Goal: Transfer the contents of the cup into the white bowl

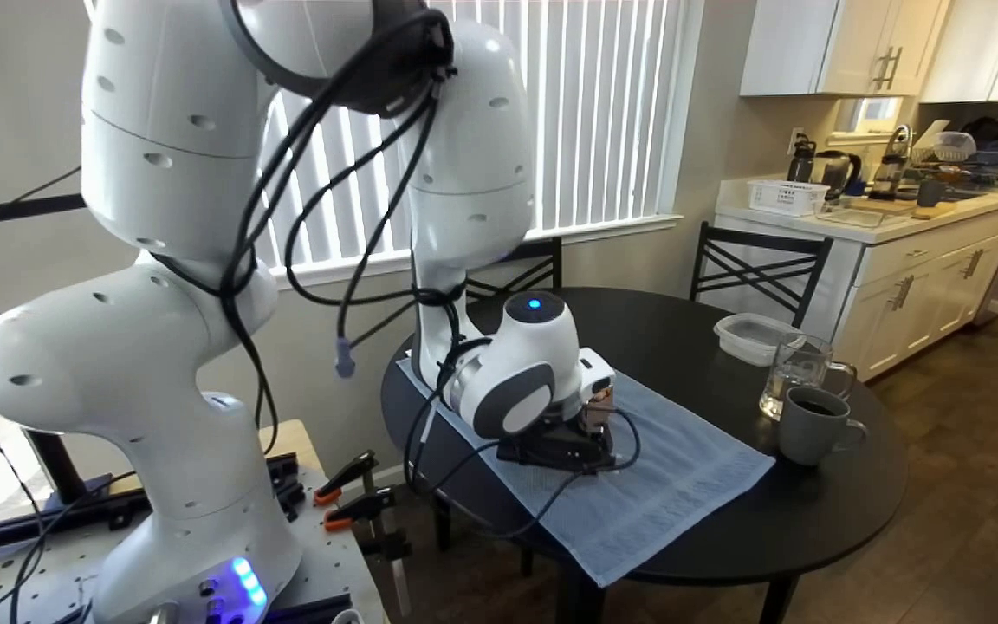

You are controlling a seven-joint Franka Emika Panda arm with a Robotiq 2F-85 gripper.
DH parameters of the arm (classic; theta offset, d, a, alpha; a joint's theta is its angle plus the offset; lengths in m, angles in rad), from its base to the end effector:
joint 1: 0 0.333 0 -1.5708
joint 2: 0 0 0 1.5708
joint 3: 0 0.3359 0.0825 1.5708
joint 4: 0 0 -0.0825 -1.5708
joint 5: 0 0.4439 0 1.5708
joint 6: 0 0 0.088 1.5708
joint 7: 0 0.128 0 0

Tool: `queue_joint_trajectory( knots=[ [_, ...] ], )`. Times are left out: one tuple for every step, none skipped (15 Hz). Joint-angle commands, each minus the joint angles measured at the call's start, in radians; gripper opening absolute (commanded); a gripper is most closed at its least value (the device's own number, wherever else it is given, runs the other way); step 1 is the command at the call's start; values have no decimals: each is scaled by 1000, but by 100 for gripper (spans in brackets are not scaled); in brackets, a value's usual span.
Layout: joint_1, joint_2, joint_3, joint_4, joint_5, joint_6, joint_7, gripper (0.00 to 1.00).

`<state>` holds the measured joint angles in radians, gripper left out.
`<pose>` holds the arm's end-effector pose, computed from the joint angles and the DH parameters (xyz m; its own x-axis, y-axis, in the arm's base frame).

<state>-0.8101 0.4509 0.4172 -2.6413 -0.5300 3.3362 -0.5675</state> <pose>0.4379 -0.0894 0.0851 0.7356 0.5788 0.3520 0.5878 -0.8036 0.0930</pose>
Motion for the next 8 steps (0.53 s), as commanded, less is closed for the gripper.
queue_joint_trajectory(
  knots=[
    [-272, 125, 170, 74, -114, -87, -13, 100],
    [-349, 143, 225, 82, -129, -113, -26, 100],
    [-425, 147, 280, 81, -140, -135, -39, 100],
    [-493, 147, 333, 78, -146, -158, -47, 100],
    [-559, 136, 385, 66, -147, -171, -56, 100],
    [-442, 132, 294, 76, -125, -134, -23, 100],
    [-499, 132, 334, 75, -130, -149, -32, 100],
    [-533, 132, 356, 75, -135, -155, -37, 100]
  ],
)
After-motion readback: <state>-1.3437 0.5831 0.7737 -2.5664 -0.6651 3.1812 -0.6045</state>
